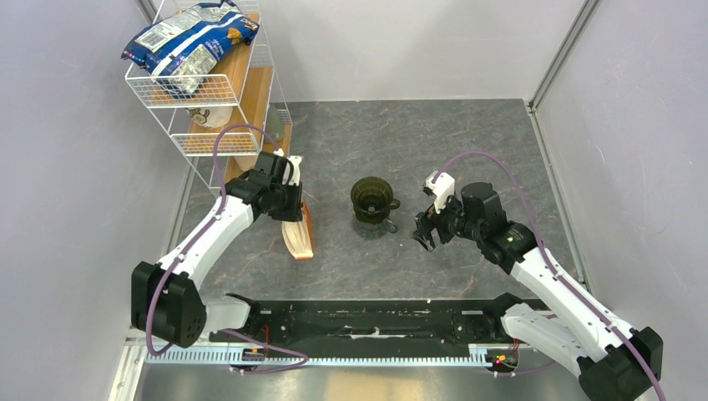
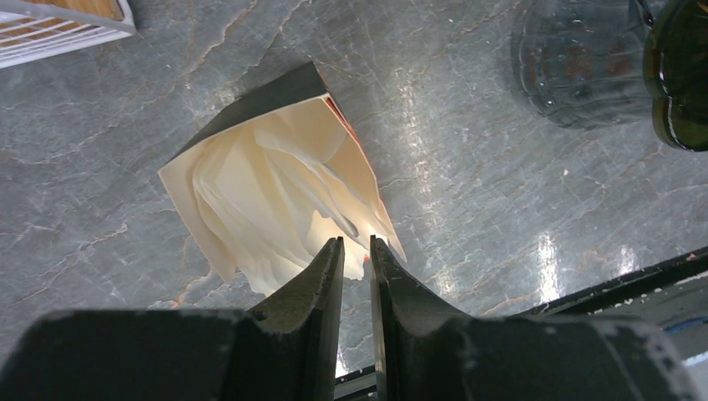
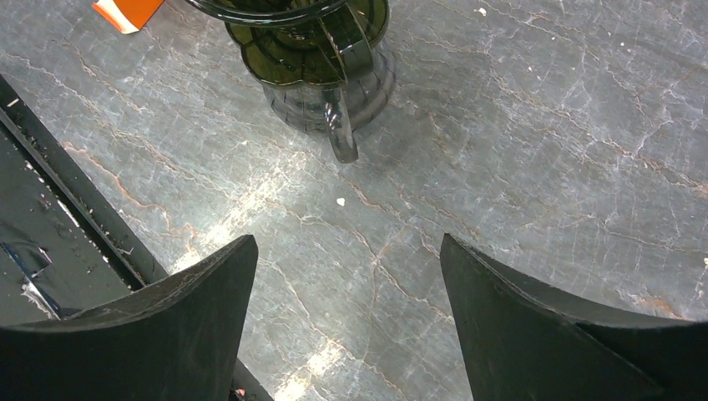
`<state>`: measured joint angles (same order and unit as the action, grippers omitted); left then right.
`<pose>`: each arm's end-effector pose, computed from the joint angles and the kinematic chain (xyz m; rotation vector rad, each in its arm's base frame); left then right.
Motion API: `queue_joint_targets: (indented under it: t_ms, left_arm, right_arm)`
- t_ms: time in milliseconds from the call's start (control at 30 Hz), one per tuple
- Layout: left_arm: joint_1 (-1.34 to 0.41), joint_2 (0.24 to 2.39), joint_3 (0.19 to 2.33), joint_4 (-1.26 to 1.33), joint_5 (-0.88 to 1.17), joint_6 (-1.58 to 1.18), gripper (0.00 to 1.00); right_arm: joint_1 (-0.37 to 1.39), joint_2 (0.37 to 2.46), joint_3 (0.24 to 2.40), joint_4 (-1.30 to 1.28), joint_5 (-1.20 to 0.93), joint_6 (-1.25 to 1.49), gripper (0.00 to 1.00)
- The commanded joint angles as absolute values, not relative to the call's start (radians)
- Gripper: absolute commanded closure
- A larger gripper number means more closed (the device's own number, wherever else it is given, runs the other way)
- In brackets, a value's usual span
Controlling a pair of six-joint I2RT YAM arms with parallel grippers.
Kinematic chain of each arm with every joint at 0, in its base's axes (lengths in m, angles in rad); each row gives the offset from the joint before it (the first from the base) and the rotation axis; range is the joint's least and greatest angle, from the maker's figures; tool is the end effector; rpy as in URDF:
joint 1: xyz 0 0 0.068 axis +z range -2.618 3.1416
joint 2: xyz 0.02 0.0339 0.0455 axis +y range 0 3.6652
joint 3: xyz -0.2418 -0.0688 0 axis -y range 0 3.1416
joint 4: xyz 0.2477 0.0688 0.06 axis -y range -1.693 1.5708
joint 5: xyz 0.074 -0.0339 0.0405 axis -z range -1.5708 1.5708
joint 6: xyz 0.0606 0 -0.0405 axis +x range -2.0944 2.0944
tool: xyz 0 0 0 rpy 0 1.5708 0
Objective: Place the coffee filter in the dripper
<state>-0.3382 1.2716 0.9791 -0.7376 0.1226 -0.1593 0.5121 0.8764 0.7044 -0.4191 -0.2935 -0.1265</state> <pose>0.2544 -0.0973 0.2156 0.2792 2.6128 -0.3355 0.1912 0.1276 0.2425 -0.8458 2.0121 0.5380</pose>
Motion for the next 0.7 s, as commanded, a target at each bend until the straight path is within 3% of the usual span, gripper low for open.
queue_joint_targets:
  t_ms: [0, 233, 500, 667]
  left_arm:
    - [-0.342, 1.286, 1.02, -0.704, 0.076, -0.165, 0.75]
    - [-0.341, 1.301, 1.026, -0.704, 0.064, -0.169, 0.74]
    - [-0.341, 1.313, 1.027, -0.703, 0.062, -0.172, 0.62]
    - [-0.342, 1.32, 1.029, -0.702, 0.064, -0.172, 0.61]
  right_arm:
    - [0.509, 0.873, 0.749, -0.382, -0.285, -0.114, 0.12]
    - [0.509, 0.874, 0.747, -0.375, -0.281, -0.115, 0.11]
    - [0.509, 0.876, 0.744, -0.371, -0.278, -0.117, 0.11]
    - [0.509, 0.874, 0.741, -0.369, -0.277, -0.117, 0.11]
